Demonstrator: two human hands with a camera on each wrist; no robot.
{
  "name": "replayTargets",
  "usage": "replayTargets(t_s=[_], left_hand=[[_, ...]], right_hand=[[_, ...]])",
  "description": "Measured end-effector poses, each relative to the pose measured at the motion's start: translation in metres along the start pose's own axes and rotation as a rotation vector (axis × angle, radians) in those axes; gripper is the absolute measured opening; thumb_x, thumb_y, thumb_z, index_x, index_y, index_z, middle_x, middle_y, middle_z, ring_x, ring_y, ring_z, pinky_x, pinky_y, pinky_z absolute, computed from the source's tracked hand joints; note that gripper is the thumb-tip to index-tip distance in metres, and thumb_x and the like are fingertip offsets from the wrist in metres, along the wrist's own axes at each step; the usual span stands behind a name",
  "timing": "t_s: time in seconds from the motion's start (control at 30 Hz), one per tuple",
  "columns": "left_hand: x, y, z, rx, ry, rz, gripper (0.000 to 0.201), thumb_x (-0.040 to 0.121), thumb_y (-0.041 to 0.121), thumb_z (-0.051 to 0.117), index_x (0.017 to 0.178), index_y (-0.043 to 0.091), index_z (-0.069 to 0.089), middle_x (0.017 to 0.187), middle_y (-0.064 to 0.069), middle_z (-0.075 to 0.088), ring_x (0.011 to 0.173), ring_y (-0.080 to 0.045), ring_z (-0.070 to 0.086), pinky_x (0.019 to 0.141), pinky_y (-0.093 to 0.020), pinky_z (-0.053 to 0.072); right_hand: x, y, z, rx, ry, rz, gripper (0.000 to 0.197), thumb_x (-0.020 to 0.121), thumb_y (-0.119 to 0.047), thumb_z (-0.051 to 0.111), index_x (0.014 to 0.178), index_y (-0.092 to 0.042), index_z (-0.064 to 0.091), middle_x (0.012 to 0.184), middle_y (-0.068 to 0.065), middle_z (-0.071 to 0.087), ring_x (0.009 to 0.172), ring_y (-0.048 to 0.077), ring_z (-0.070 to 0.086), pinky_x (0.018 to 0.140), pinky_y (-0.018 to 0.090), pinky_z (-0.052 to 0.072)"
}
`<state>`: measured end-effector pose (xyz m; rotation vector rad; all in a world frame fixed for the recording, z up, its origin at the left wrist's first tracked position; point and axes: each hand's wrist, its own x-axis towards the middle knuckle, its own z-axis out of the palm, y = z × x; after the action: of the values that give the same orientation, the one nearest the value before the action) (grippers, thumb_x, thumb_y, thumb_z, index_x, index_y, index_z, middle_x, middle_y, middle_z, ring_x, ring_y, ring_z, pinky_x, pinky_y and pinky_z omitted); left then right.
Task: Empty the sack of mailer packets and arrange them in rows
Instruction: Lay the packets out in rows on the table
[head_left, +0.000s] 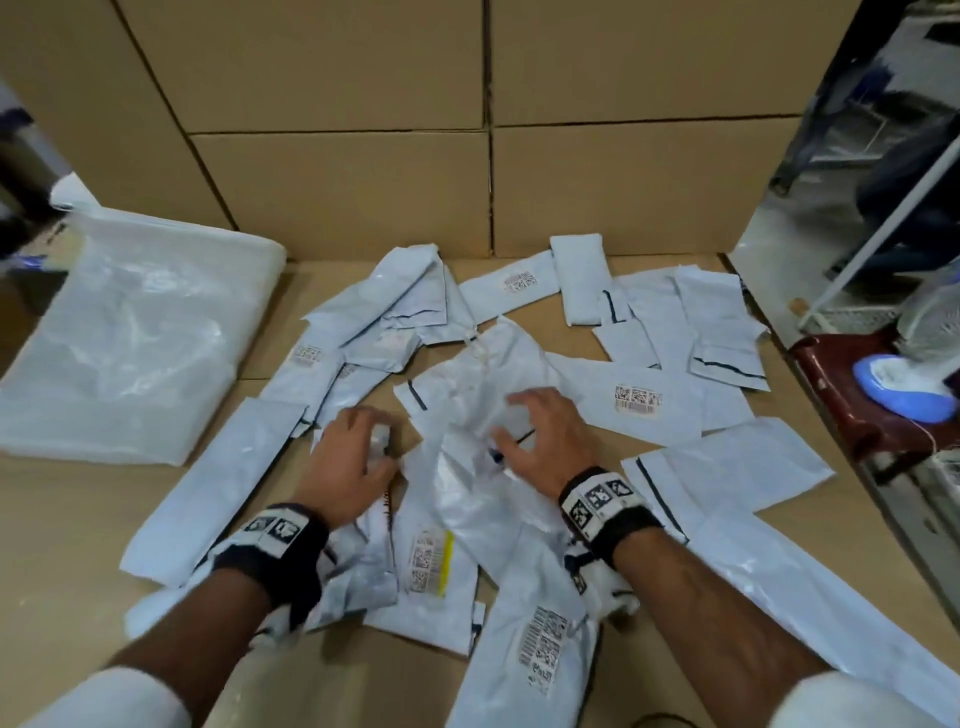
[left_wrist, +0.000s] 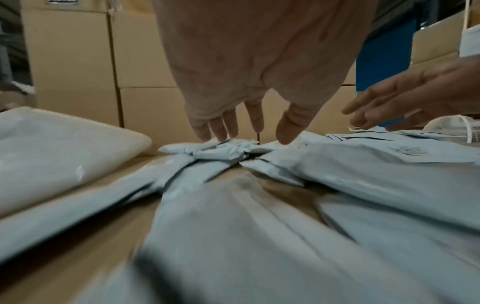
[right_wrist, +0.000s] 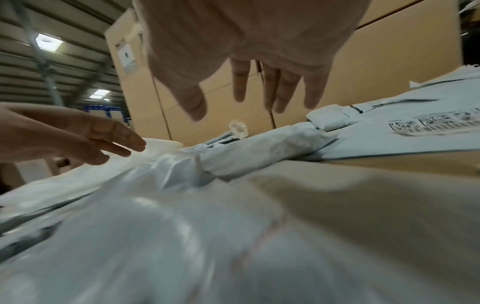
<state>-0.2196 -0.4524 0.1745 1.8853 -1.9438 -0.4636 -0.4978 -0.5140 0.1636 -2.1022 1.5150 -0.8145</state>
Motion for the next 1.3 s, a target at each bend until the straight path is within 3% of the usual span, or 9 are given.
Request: replayTargets(t_s=[0.13, 0.23, 0.43, 0.63, 0.77, 0.9, 1.1, 1.2, 1.3], left_hand=[[0.082, -0.003, -0.013, 0.216, -0.077, 0.028, 0.068, 0.082, 0.044, 0.054, 0.145, 0.021, 0.043, 0.152, -0.016, 0.038, 0.139, -0.034, 0.036, 0.112, -0.043, 0.031], [0.134, -0.002, -0.01, 0.304, -0.064, 0.02, 0.079, 0.079, 0.063, 0.033, 0.145, 0.021, 0.043, 0.15, -0.016, 0.041, 0.135, -0.035, 0.039, 0.11, -0.043, 0.032], [0.194, -0.061, 0.011, 0.461, -0.226, -0.155, 0.079, 0.082, 0.066, 0.044, 0.15, 0.035, 0.021, 0.159, -0.01, 0.02, 0.145, -0.036, 0.022, 0.115, -0.05, 0.026], [0.246, -0.129, -0.011, 0.313, -0.124, -0.29, 0.059, 0.096, 0.061, 0.031, 0.137, 0.022, 0.043, 0.147, -0.017, 0.042, 0.13, -0.042, 0.045, 0.105, -0.054, 0.04], [0.247, -0.148, -0.01, 0.396, -0.1, -0.331, 0.065, 0.094, 0.06, 0.036, 0.141, 0.016, 0.044, 0.151, -0.022, 0.033, 0.135, -0.042, 0.038, 0.109, -0.05, 0.035], [0.227, -0.133, -0.006, 0.341, 0.024, -0.312, 0.061, 0.089, 0.053, 0.051, 0.127, 0.004, 0.051, 0.139, -0.029, 0.041, 0.127, -0.045, 0.043, 0.104, -0.054, 0.038], [0.193, -0.067, 0.009, 0.077, 0.27, 0.083, 0.055, 0.081, 0.05, 0.055, 0.12, 0.012, 0.055, 0.127, -0.022, 0.046, 0.11, -0.04, 0.047, 0.092, -0.048, 0.041], [0.183, -0.028, 0.03, 0.058, 0.05, 0.355, 0.052, 0.084, 0.07, 0.053, 0.115, 0.029, 0.061, 0.126, -0.007, 0.049, 0.115, -0.026, 0.048, 0.099, -0.038, 0.039], [0.182, -0.012, 0.046, 0.235, -0.158, 0.355, 0.054, 0.074, 0.083, 0.05, 0.101, 0.037, 0.06, 0.109, 0.005, 0.059, 0.104, -0.019, 0.057, 0.095, -0.034, 0.042]], right_hand=[[0.051, -0.01, 0.016, -0.355, -0.262, 0.196, 0.106, 0.072, -0.072, 0.064, 0.158, -0.036, 0.012, 0.166, 0.016, 0.004, 0.153, 0.034, 0.005, 0.123, 0.056, 0.01], [0.08, -0.012, 0.037, -0.355, -0.343, 0.342, 0.106, 0.065, -0.072, 0.068, 0.153, -0.044, 0.016, 0.165, 0.018, -0.009, 0.153, 0.037, -0.005, 0.12, 0.064, 0.003], [0.112, -0.008, 0.068, -0.328, -0.386, 0.155, 0.066, 0.07, -0.049, 0.075, 0.129, -0.037, 0.049, 0.162, 0.01, 0.017, 0.15, 0.033, 0.017, 0.122, 0.055, 0.01], [0.138, -0.033, 0.1, -0.139, -0.417, -0.172, 0.031, 0.074, 0.0, 0.059, 0.097, -0.019, 0.065, 0.141, 0.001, 0.055, 0.139, 0.018, 0.042, 0.124, 0.049, 0.003], [0.137, -0.018, 0.089, -0.18, -0.25, -0.151, 0.022, 0.068, -0.013, 0.058, 0.081, -0.031, 0.055, 0.106, -0.007, 0.062, 0.11, 0.019, 0.057, 0.119, 0.05, 0.022], [0.118, 0.008, 0.048, -0.164, -0.137, -0.043, 0.024, 0.072, -0.024, 0.069, 0.091, -0.028, 0.055, 0.087, -0.013, 0.06, 0.084, 0.014, 0.052, 0.085, 0.031, 0.042], [0.087, 0.029, 0.012, 0.036, -0.273, 0.142, 0.024, 0.09, -0.024, 0.066, 0.107, -0.034, 0.054, 0.098, -0.007, 0.066, 0.088, 0.011, 0.062, 0.073, 0.032, 0.055], [0.081, 0.021, 0.009, 0.231, -0.235, 0.203, 0.024, 0.092, -0.016, 0.067, 0.109, -0.03, 0.059, 0.105, -0.006, 0.07, 0.094, 0.011, 0.068, 0.076, 0.024, 0.056], [0.072, 0.019, 0.01, 0.256, -0.254, 0.175, 0.026, 0.09, -0.008, 0.066, 0.109, -0.024, 0.06, 0.106, -0.004, 0.071, 0.097, 0.011, 0.069, 0.076, 0.021, 0.054]])
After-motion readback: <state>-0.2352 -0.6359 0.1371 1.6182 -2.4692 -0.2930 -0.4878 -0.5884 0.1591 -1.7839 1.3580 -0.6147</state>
